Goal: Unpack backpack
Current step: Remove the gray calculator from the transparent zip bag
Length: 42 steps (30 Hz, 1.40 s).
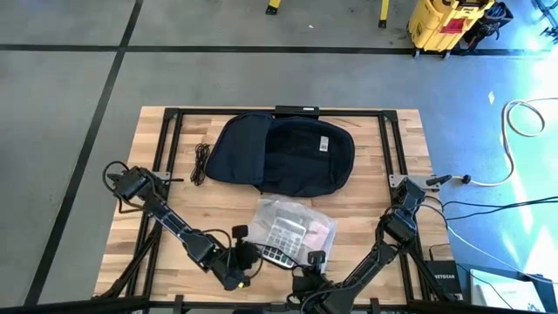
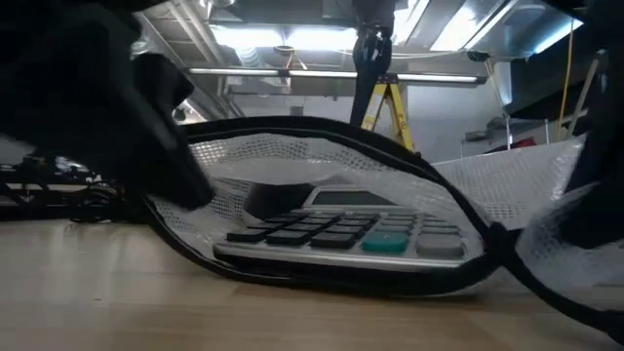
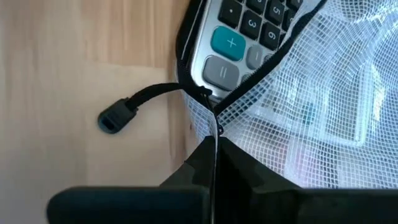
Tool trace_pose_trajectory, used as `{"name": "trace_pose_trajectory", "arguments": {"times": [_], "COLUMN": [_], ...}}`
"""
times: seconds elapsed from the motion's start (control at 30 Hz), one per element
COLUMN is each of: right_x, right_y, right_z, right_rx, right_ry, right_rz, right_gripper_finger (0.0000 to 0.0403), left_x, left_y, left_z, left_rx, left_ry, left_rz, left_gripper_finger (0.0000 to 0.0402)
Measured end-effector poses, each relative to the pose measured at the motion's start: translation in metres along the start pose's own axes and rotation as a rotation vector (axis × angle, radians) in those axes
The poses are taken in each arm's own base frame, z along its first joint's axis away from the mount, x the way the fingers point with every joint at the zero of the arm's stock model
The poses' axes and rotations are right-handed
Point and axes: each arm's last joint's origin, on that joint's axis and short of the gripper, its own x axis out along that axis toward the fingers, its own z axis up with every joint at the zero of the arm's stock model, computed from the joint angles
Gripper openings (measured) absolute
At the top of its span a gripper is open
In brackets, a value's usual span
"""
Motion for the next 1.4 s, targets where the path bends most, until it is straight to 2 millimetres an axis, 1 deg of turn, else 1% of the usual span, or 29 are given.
{"name": "trace_pose_trajectory", "arguments": {"times": [0.07, 0.17, 0.23, 0.37, 0.47, 0.6, 0.73, 0.83, 0.93, 1.03, 1.13, 1.17, 1.27, 1.33, 1.4], "right_x": [0.001, 0.002, 0.004, 0.005, 0.005, 0.005, 0.005, 0.005, 0.005, 0.005, 0.005, 0.005, 0.005, 0.005, 0.005], "right_y": [-0.002, -0.002, -0.003, -0.004, -0.004, -0.004, -0.004, -0.004, -0.004, -0.003, -0.003, -0.003, -0.003, -0.003, -0.003], "right_z": [0.002, 0.003, 0.005, 0.006, 0.006, 0.006, 0.007, 0.007, 0.006, 0.006, 0.006, 0.006, 0.006, 0.006, 0.006], "right_rx": [0.003, 0.000, -0.006, -0.008, -0.011, -0.021, -0.025, -0.027, -0.030, -0.029, -0.030, -0.029, -0.030, -0.029, -0.029], "right_ry": [-0.008, -0.017, -0.018, -0.016, -0.020, -0.018, -0.019, -0.020, -0.019, -0.020, -0.021, -0.021, -0.017, -0.014, -0.014], "right_rz": [-0.011, -0.016, -0.012, -0.014, -0.011, -0.011, -0.010, -0.010, -0.010, -0.009, -0.009, -0.008, -0.007, -0.003, -0.003], "right_gripper_finger": [0.0000, 0.0000, 0.0000, 0.0000, 0.0000, 0.0000, 0.0000, 0.0000, 0.0000, 0.0000, 0.0000, 0.0000, 0.0000, 0.0000, 0.0000], "left_x": [0.004, 0.015, 0.025, 0.035, 0.031, 0.020, 0.006, 0.006, 0.017, 0.031, 0.035, 0.034, 0.028, 0.026, 0.030], "left_y": [0.004, 0.010, 0.017, 0.029, 0.035, 0.035, 0.035, 0.038, 0.046, 0.066, 0.086, 0.090, 0.093, 0.095, 0.099], "left_z": [0.003, 0.007, 0.006, 0.008, 0.011, 0.017, 0.029, 0.035, 0.026, 0.004, -0.014, -0.017, -0.014, -0.014, -0.020], "left_rx": [-0.030, -0.106, -0.155, -0.217, -0.234, -0.253, -0.230, -0.214, -0.278, -0.409, -0.522, -0.553, -0.618, -0.603, -0.585], "left_ry": [0.000, 0.016, 0.045, 0.073, 0.113, 0.143, 0.105, 0.076, 0.019, -0.005, -0.046, -0.065, -0.137, -0.130, -0.078], "left_rz": [0.001, -0.019, -0.004, 0.044, 0.036, -0.051, -0.110, -0.144, -0.238, -0.362, -0.409, -0.426, -0.490, -0.478, -0.425], "left_gripper_finger": [0.0059, 0.0059, 0.0059, 0.0059, 0.0059, 0.0059, 0.0059, 0.0067, 0.0090, 0.0116, 0.0138, 0.0146, 0.0171, 0.0188, 0.0207]}}
